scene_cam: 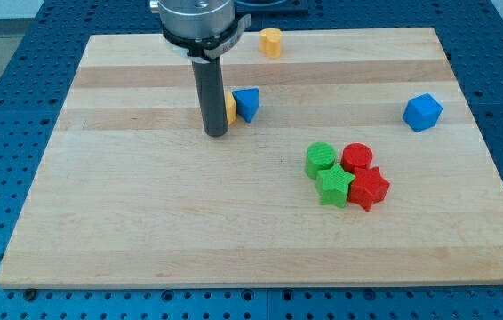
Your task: Slide the cube to the top right of the triangle
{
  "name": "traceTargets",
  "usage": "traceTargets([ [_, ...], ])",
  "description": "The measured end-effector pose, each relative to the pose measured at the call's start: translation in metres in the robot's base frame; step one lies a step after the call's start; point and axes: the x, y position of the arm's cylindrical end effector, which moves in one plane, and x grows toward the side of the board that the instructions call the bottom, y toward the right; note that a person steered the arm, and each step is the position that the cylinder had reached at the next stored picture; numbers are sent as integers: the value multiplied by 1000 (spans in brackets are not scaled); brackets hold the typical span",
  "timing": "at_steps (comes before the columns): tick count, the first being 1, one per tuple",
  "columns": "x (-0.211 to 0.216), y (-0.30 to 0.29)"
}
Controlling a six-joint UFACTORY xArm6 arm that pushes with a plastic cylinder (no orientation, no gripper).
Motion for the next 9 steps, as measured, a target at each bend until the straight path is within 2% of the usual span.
traceTargets([
  [1,13,41],
  [3,13,138],
  [7,19,297],
  [9,-4,306],
])
